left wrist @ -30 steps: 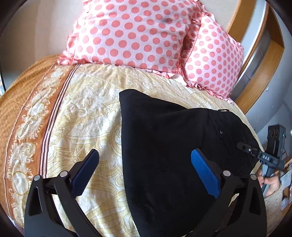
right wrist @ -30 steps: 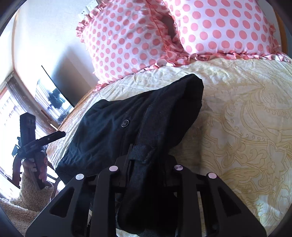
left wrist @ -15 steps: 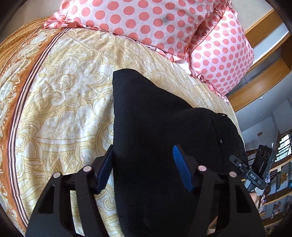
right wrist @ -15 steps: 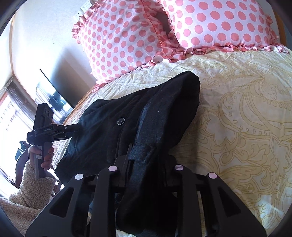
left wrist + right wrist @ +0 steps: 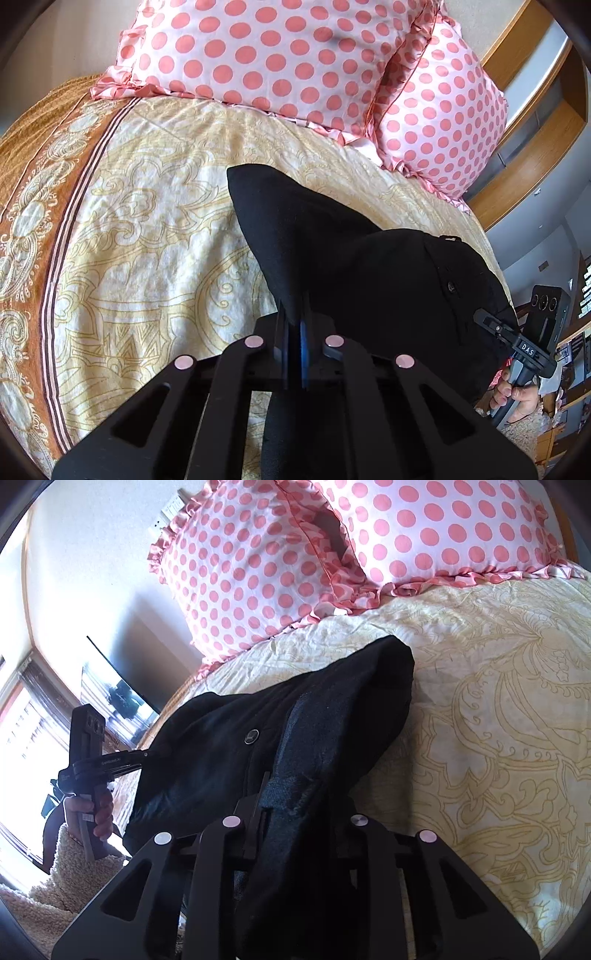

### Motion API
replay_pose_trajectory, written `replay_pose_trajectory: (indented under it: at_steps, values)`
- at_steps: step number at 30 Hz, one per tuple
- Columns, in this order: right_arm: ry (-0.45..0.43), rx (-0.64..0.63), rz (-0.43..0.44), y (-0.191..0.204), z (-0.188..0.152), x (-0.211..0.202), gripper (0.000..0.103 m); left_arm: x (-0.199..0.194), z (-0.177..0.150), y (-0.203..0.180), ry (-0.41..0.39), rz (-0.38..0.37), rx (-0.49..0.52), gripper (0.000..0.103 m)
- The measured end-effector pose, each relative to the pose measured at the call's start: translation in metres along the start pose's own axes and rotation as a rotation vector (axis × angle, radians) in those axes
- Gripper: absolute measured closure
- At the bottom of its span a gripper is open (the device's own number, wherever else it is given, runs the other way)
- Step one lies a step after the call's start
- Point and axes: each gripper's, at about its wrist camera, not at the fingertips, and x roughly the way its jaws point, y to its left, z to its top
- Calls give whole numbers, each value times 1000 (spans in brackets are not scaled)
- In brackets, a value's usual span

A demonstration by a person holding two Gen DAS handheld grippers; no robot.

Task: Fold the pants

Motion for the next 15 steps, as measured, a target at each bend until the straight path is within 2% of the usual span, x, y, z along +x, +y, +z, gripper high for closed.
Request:
replay_pose_trajectory:
  at_steps: [5, 11, 15]
  values:
    - [-33, -3, 50, 7, 18, -4, 81, -10, 10, -12, -52, -6, 28, 100]
    - [-50, -9, 57, 13, 43, 7, 81, -18, 33, -24, -125, 5, 68, 100]
    - [-70, 18, 50, 5, 71, 23, 81, -16, 60, -26, -189, 32, 81, 100]
